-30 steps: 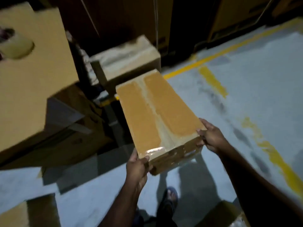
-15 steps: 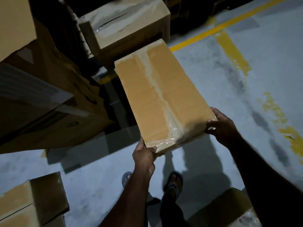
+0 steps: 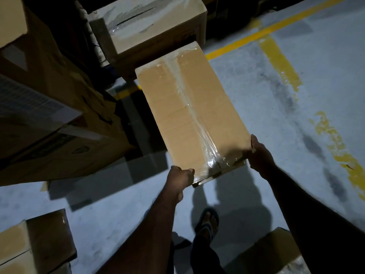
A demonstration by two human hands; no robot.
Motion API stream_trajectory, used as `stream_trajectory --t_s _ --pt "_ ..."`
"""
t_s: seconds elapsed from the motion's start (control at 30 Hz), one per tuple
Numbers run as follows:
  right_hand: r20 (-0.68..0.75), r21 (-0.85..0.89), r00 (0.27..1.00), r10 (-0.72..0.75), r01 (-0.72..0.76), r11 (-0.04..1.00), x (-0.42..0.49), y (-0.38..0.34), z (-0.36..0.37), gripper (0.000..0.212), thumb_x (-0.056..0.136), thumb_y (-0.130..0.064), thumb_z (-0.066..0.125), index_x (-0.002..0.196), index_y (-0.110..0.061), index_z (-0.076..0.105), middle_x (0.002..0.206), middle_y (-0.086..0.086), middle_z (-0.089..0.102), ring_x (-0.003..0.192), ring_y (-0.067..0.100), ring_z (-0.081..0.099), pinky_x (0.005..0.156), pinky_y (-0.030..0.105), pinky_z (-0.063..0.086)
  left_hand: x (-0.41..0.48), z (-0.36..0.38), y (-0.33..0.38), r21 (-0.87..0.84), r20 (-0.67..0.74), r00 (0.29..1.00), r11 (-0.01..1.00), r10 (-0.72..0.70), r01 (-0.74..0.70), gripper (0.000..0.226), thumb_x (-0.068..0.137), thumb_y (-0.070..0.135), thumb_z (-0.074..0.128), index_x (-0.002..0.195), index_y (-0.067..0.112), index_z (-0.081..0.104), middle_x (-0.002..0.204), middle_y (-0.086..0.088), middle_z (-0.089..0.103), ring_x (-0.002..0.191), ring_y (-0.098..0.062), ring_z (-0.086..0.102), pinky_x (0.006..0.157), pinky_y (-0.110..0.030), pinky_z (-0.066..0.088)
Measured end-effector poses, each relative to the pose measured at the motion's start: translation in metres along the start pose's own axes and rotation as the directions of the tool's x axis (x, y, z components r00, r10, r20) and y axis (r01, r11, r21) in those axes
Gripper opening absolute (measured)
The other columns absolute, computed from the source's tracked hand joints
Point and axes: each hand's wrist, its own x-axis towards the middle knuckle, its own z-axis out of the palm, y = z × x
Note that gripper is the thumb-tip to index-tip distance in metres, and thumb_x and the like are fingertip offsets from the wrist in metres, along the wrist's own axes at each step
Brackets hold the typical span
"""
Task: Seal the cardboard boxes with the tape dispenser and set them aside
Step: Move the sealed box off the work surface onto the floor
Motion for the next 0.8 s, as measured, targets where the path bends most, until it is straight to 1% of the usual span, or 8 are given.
stream_trajectory --t_s 0.1,0.2,0.27,0.37,0.43,0.6,0.67,0.8 --pt "-0.074 -0.133 0.997 0.006 -0.016 0.991 -0.017 -0.017 0.0 0.074 0.083 -0.032 0.058 0.147 -0.008 0.03 0.122 0.024 0.049 0.109 0.044 0.053 0.09 0.044 0.045 -0.009 -0.01 0.019 0.057 -0.061 0.994 0.994 0.093 -0.09 0.023 0.093 -0.001 0.06 0.072 0.004 0.051 0.067 -0.014 0.051 0.037 -0.008 0.049 0.034 -0.016 0.034" --pt "-0.087 -0.109 0.996 -0.025 0.015 0.994 -0.038 -0.051 -0.005 0.054 0.079 -0.037 0.045 0.123 -0.007 0.053 0.113 0.02 0.06 0.108 0.04 0.057 0.084 0.035 0.044 -0.025 -0.017 0.033 0.142 -0.044 0.984 0.976 0.172 -0.164 0.007 0.094 0.009 0.062 0.091 0.011 0.056 0.097 -0.012 0.061 0.084 -0.02 0.061 0.074 -0.032 0.054" --pt "-0.026 -0.057 0.999 -0.034 0.032 0.998 -0.052 -0.081 -0.008 0.052 0.089 -0.035 0.053 0.135 -0.011 0.055 0.129 0.013 0.063 0.12 0.031 0.058 0.095 0.03 0.045 -0.047 -0.022 0.045 0.149 -0.027 0.979 0.969 0.2 -0.194 0.006 0.095 0.012 0.063 0.097 0.013 0.057 0.114 -0.013 0.057 0.096 -0.022 0.058 0.08 -0.03 0.049" --pt "-0.017 -0.103 0.984 -0.175 0.172 0.98 -0.08 -0.124 -0.011 0.047 0.098 -0.032 0.055 0.14 -0.01 0.055 0.136 0.014 0.061 0.127 0.03 0.055 0.105 0.03 0.039 -0.083 -0.034 0.058 0.147 -0.011 0.963 0.953 0.268 -0.264 0.052 0.098 0.017 0.062 0.147 0.004 0.047 0.151 -0.014 0.045 0.135 -0.028 0.047 0.106 -0.033 0.042" --pt "0.04 -0.087 0.971 -0.237 0.24 0.967 -0.11 -0.149 -0.012 0.043 0.099 -0.035 0.055 0.134 -0.011 0.061 0.132 0.013 0.064 0.123 0.028 0.058 0.101 0.026 0.04 -0.116 -0.046 0.067 0.131 -0.012 0.954 0.946 0.3 -0.296 0.061 0.099 0.02 0.062 0.155 0.007 0.038 0.159 -0.01 0.039 0.143 -0.028 0.041 0.116 -0.043 0.038" --pt "0.105 -0.064 0.897 -0.43 0.437 0.897 -0.201 -0.194 -0.003 0.029 0.1 -0.036 0.052 0.102 -0.012 0.068 0.097 0.012 0.071 0.094 0.03 0.065 0.078 0.028 0.045 -0.193 -0.095 0.06 0.07 -0.017 0.911 0.91 0.411 -0.409 0.054 0.095 0.022 0.064 0.146 0.011 0.05 0.137 0.008 0.053 0.124 -0.013 0.053 0.103 -0.025 0.041" --pt "0.138 -0.044 0.865 -0.482 0.492 0.87 -0.239 -0.206 0.004 0.026 0.101 -0.034 0.052 0.096 -0.013 0.067 0.084 0.005 0.067 0.086 0.028 0.062 0.069 0.028 0.039 -0.212 -0.123 0.039 0.083 -0.041 0.909 0.908 0.415 -0.411 0.056 0.1 0.017 0.062 0.152 0.01 0.043 0.147 0.002 0.05 0.132 -0.015 0.05 0.098 -0.021 0.039" --pt "0.191 -0.017 0.799 -0.57 0.583 0.812 -0.309 -0.233 0.034 0.031 0.1 -0.038 0.054 0.115 -0.017 0.071 0.108 -0.002 0.071 0.107 0.022 0.063 0.086 0.027 0.044 -0.259 -0.188 -0.007 0.019 -0.154 0.89 0.902 0.429 -0.431 0.055 0.101 0.015 0.06 0.152 0.005 0.042 0.145 -0.006 0.053 0.135 -0.02 0.048 0.102 -0.024 0.041"
